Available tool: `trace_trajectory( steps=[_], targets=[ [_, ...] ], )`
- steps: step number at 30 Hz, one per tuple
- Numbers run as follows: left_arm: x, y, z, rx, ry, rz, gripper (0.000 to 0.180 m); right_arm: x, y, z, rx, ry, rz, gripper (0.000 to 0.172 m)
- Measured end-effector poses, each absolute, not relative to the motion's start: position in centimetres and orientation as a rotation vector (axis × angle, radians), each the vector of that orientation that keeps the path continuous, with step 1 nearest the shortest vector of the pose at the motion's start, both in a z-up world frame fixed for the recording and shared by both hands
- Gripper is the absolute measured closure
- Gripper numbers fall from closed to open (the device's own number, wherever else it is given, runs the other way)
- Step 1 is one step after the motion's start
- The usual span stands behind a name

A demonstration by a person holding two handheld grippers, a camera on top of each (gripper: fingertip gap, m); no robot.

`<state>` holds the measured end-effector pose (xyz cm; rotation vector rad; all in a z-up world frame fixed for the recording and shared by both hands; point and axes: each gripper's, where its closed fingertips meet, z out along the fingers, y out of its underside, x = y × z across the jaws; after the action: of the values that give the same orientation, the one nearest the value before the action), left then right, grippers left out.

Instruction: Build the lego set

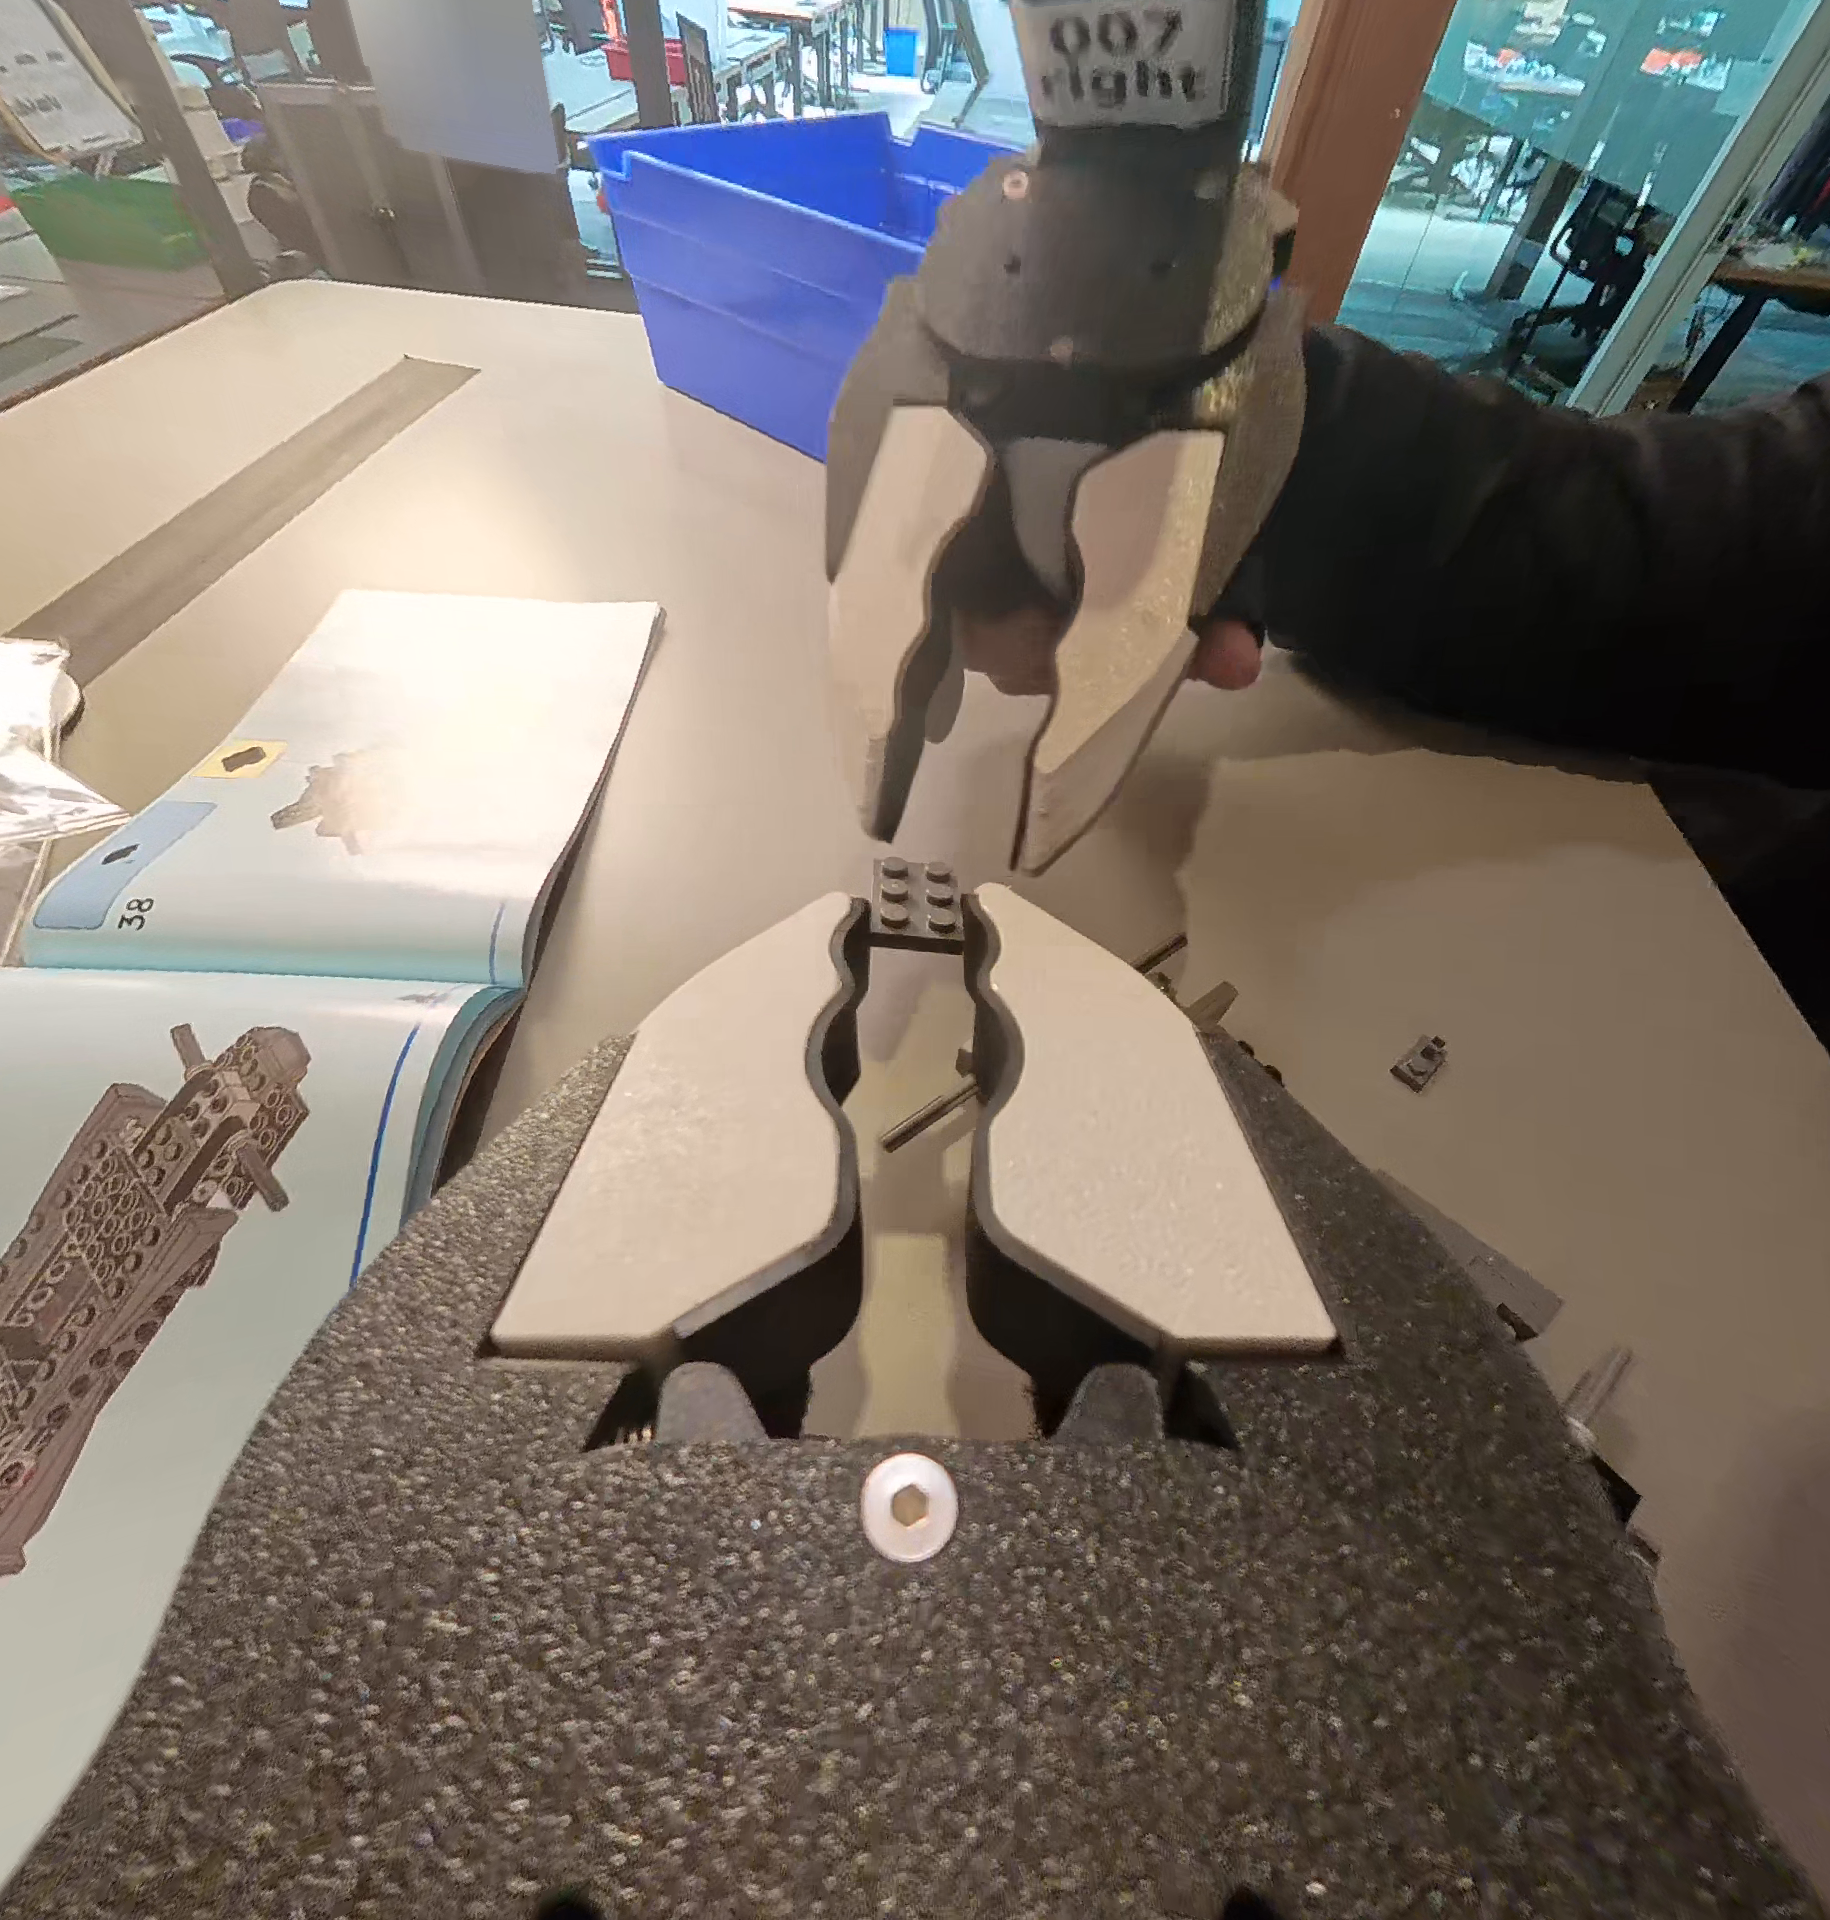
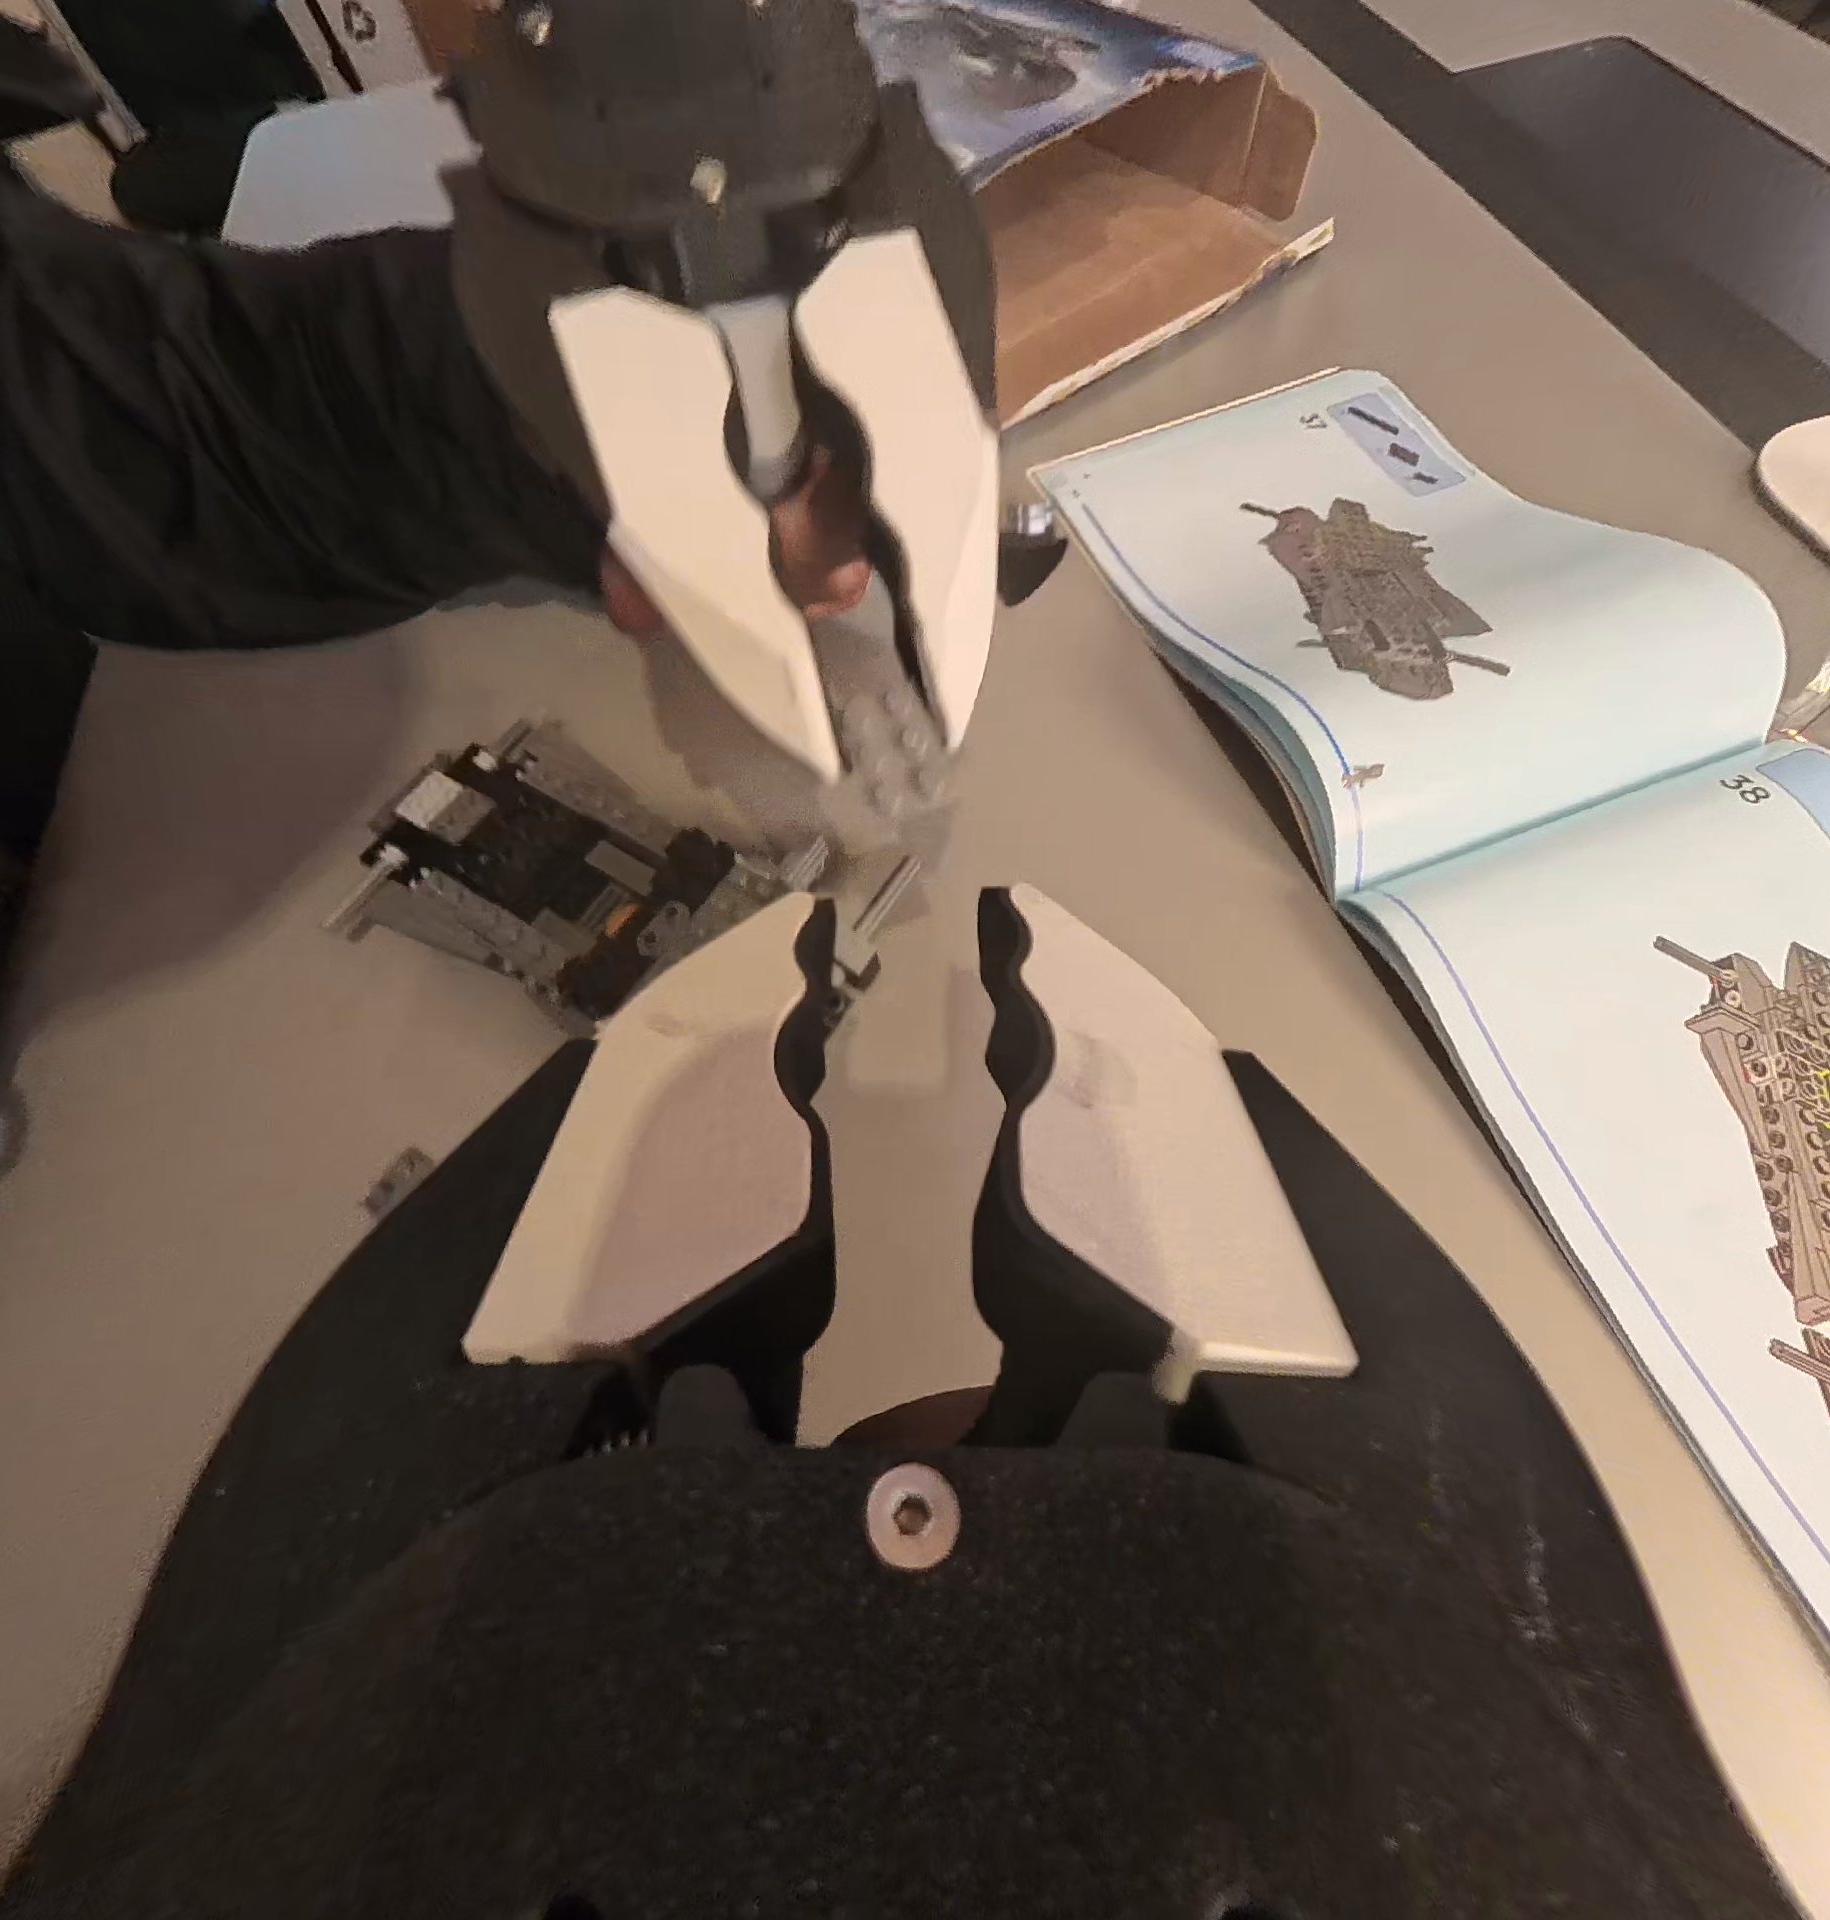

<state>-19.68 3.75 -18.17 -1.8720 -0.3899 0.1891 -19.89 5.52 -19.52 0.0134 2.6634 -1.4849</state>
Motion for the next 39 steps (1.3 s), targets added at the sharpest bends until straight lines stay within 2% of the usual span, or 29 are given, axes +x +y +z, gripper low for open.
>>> trace_trajectory(
  steps=[4, 15, 22, 27, 39],
  targets=[
    [-20.4, 2.2, -17.0, -1.77, -0.458, 0.123, 0.163, -19.5, 6.6, -21.9, -0.048, 2.635, -1.383, 0.143],
    [-19.4, 1.6, -16.2, -1.718, -0.426, -0.003, 0.163, -18.0, 6.2, -22.0, -0.235, 2.519, -1.342, 0.143],
    [-18.8, 1.5, -16.3, -1.727, -0.403, -0.046, 0.164, -17.8, 6.3, -23.4, -0.416, 2.547, -1.187, 0.134],
    [-18.9, 1.2, -16.1, -1.717, -0.405, -0.051, 0.164, -17.1, 6.0, -23.9, -0.45, 2.548, -1.142, 0.152],
    [-18.8, 0.8, -15.4, -1.694, -0.401, -0.053, 0.163, -15.7, 7.8, -23.7, -0.357, 2.671, -1.19, 0.152]
  ],
)
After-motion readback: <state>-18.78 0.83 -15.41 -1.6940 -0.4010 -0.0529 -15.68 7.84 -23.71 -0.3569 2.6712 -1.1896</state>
